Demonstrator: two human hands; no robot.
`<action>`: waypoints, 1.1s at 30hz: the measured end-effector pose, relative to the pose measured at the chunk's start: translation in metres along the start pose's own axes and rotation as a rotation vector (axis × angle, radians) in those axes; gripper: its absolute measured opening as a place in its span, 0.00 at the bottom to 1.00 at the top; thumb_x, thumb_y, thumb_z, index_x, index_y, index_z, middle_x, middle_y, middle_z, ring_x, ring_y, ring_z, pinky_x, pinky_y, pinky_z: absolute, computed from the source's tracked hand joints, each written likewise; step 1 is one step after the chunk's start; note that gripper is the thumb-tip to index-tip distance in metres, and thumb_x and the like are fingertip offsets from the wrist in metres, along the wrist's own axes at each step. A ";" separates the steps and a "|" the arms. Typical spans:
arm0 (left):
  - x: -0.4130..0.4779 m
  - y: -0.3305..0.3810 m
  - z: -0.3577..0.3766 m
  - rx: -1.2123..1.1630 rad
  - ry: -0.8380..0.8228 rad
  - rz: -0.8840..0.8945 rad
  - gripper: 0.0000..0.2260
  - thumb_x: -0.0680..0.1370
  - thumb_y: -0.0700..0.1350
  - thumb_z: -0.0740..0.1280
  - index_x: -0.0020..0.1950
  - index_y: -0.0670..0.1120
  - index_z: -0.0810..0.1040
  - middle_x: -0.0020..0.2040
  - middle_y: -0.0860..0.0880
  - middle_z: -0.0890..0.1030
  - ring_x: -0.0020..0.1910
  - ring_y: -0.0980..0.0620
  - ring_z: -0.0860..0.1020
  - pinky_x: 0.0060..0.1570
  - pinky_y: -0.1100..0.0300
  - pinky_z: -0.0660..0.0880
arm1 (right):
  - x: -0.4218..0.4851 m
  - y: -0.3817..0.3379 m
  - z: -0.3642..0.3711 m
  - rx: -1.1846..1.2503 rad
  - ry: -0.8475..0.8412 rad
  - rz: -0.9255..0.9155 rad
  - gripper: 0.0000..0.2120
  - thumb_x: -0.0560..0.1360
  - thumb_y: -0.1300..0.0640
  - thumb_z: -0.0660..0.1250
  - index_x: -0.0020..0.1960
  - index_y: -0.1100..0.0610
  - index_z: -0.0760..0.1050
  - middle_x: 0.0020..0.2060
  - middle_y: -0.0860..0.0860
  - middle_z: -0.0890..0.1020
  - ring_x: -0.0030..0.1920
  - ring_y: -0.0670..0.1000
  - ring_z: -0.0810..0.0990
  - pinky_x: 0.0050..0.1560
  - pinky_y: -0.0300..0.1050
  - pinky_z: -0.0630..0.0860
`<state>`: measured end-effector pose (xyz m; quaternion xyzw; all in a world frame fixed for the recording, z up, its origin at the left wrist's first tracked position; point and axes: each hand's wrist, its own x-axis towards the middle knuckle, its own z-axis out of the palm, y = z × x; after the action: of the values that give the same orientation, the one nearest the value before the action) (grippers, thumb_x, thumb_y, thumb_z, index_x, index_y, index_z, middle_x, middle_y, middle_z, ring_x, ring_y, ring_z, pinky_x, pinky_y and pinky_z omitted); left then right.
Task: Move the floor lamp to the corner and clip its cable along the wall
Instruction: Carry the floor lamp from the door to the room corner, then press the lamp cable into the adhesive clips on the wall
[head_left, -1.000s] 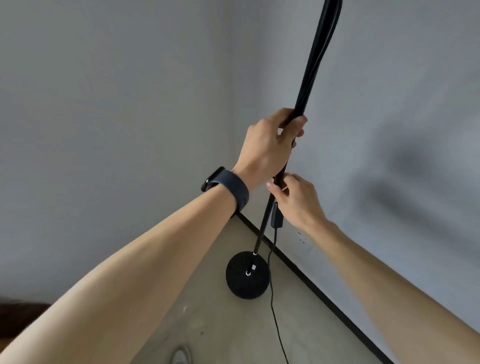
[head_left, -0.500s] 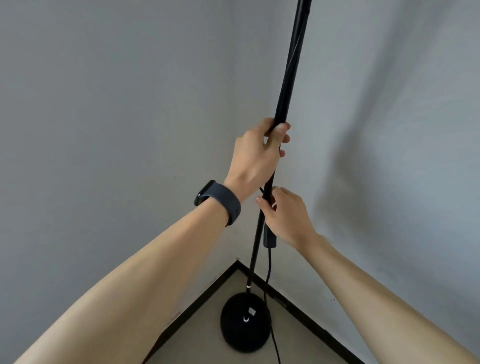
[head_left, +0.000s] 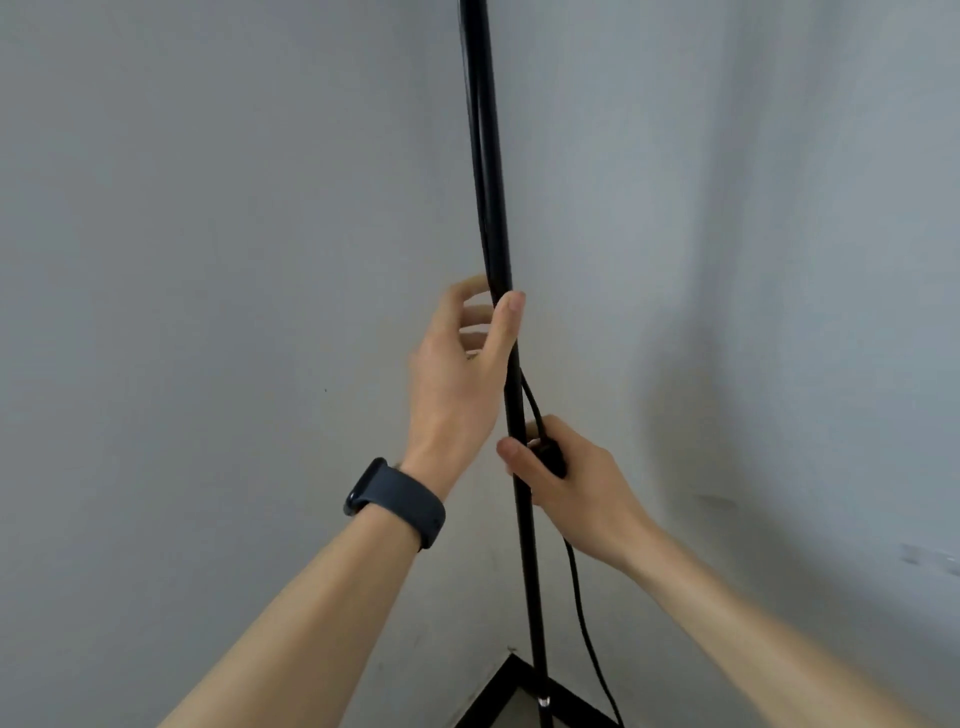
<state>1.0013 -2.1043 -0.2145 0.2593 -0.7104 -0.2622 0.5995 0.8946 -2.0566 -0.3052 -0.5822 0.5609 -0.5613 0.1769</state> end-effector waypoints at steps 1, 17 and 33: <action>-0.005 -0.003 0.003 0.012 0.028 0.028 0.11 0.79 0.58 0.67 0.59 0.58 0.73 0.48 0.57 0.82 0.44 0.62 0.81 0.40 0.73 0.75 | -0.001 0.003 -0.002 0.025 0.008 -0.019 0.14 0.76 0.41 0.67 0.45 0.51 0.75 0.38 0.56 0.83 0.33 0.54 0.79 0.37 0.46 0.78; -0.163 -0.119 0.047 0.133 0.022 -0.288 0.12 0.82 0.49 0.65 0.64 0.56 0.68 0.56 0.54 0.76 0.51 0.58 0.77 0.45 0.70 0.72 | -0.114 0.163 -0.037 -0.193 0.096 0.273 0.20 0.79 0.39 0.56 0.42 0.50 0.78 0.28 0.46 0.77 0.28 0.45 0.75 0.34 0.43 0.73; -0.253 -0.121 0.152 -0.035 -0.341 -0.503 0.06 0.83 0.50 0.63 0.53 0.54 0.80 0.44 0.56 0.84 0.45 0.58 0.81 0.48 0.63 0.76 | -0.205 0.211 -0.083 -0.253 -0.016 0.568 0.19 0.83 0.45 0.55 0.40 0.52 0.77 0.35 0.48 0.83 0.36 0.48 0.82 0.41 0.42 0.75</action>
<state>0.8947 -2.0103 -0.5002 0.3690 -0.7095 -0.4544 0.3924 0.7814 -1.9121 -0.5490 -0.4241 0.7652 -0.4105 0.2573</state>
